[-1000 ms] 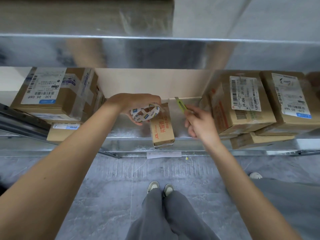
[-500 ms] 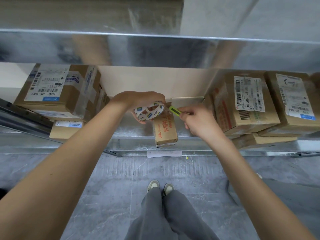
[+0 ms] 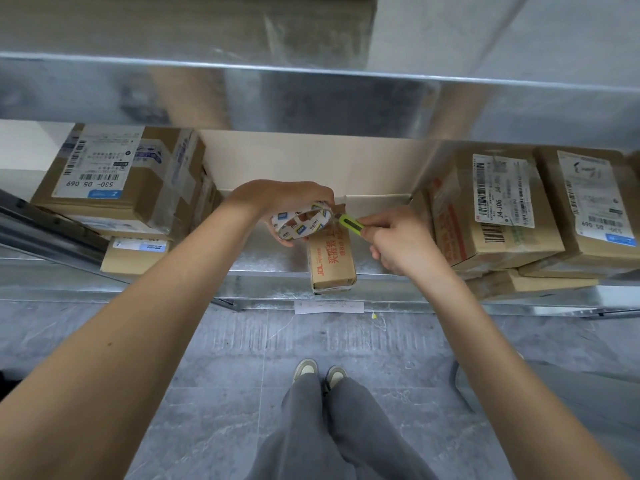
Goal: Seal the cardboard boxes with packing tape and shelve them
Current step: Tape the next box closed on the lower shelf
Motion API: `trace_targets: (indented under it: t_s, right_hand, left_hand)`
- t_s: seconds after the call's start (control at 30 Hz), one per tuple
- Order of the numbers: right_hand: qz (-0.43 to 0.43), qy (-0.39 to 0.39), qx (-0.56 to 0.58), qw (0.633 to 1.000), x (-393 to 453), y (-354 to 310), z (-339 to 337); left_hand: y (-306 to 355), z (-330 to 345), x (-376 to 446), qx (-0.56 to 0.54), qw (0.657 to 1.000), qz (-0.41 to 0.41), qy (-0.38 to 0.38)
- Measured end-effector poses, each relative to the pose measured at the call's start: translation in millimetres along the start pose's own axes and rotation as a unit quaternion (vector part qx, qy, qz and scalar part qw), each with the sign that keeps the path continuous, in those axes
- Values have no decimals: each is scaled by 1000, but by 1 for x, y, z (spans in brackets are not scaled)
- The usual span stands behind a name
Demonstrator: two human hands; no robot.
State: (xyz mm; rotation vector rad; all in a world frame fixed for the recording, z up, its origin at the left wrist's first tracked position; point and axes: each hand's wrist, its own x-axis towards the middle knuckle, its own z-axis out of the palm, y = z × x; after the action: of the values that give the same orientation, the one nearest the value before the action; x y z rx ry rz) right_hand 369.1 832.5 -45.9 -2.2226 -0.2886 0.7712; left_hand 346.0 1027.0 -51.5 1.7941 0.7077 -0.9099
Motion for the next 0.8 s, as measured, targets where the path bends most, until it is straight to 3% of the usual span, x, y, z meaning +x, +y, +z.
trace_targets:
  t_s: [0.3,0.57,0.67,0.73,0.8]
  right_hand:
    - [47,-27,103,993,-4,2,0]
    - [51,-35,98,993,-15,7,4]
    - [3,44,76,996,-20,17,2]
    - [-35,141,27,989,-20,27,0]
    - [-35,180,-34,982,-10,40,5]
  left_hand:
    - [3,1,2,-3,1000,-7,-3]
    - [0,0,4,-11,1000,-2,-9]
    - [-4,-1,6,-19,1000,9,-12]
    - [-6,-1,5,-23,1000,15,-15]
    - [-9,-1,4,-33,999,26,-22]
